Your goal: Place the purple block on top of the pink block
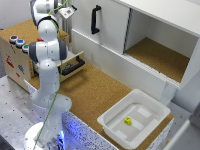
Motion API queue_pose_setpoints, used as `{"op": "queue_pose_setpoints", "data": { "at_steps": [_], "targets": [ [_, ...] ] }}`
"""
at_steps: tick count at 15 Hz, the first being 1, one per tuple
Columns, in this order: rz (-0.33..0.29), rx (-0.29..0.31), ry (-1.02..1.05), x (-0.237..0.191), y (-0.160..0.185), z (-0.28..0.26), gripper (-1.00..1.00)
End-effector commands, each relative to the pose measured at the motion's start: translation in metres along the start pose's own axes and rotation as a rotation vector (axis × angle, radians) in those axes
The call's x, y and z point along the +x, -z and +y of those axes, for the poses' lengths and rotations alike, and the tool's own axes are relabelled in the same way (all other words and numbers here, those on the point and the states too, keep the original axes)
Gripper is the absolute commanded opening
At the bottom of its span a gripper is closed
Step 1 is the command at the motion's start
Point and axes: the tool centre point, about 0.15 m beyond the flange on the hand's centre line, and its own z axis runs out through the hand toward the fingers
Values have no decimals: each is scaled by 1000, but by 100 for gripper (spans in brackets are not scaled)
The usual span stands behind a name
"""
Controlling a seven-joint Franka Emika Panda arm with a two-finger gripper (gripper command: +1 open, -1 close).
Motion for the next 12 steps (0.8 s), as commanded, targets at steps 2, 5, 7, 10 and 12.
{"op": "queue_pose_setpoints", "data": {
  "at_steps": [2, 5, 7, 10, 12],
  "targets": [
    [14, 148, -99, 5, -25, -21, 100],
    [-14, 145, -108, 1, -33, -21, 100],
    [-28, 142, -100, 2, -38, -20, 100],
    [-38, 143, -75, 8, -44, -24, -100],
    [-38, 138, -67, 9, -44, -26, -100]
  ]
}}
